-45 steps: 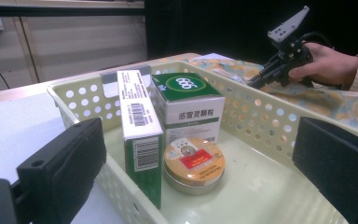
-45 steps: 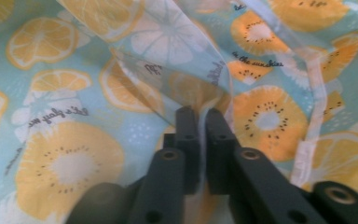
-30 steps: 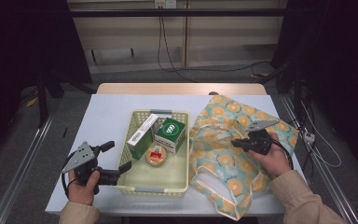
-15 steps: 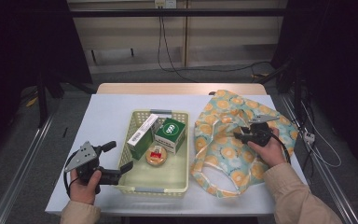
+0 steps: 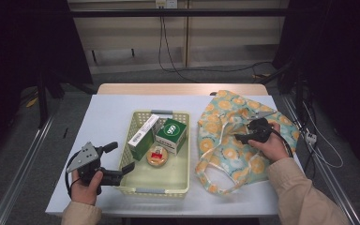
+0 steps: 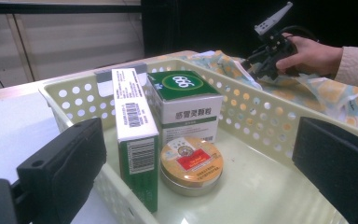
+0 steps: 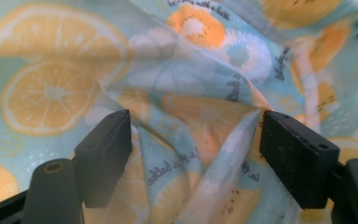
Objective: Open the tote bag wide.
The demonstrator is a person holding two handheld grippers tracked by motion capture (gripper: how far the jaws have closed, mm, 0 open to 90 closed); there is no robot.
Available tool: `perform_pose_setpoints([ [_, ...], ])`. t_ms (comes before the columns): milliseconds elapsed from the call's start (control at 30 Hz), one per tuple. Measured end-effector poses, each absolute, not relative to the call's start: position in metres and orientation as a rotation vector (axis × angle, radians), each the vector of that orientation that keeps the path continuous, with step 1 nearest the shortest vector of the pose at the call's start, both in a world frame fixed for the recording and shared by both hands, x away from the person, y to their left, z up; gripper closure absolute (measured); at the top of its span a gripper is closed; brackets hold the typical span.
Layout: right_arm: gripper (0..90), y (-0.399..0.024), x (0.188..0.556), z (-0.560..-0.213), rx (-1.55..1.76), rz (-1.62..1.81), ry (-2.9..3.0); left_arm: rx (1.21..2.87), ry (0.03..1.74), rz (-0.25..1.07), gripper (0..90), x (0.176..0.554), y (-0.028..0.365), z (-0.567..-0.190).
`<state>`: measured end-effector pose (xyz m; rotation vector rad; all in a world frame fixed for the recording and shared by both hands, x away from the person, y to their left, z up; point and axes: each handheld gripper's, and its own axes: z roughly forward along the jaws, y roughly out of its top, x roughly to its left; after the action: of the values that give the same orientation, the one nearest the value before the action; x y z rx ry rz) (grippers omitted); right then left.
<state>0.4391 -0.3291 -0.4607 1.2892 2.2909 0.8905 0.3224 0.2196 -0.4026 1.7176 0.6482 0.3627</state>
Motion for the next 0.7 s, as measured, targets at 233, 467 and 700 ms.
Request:
perform_pose_setpoints([
  [233, 57.8, -0.331, 0.441, -0.461, 1.287, 0.953, 2.27, 1.71, 0.653, 0.372, 2.4, 0.322, 0.222, -0.401],
  [467, 86.7, -0.327, 0.442, -0.458, 1.289, 0.955, 2.3, 1.714, 0.639, 0.373, 2.4, 0.321, 0.219, -0.399],
  [700, 89.4, -0.328, 0.441, -0.45, 1.317, 0.969, 2.334, 1.708, 0.641, 0.373, 2.4, 0.321, 0.219, -0.397],
])
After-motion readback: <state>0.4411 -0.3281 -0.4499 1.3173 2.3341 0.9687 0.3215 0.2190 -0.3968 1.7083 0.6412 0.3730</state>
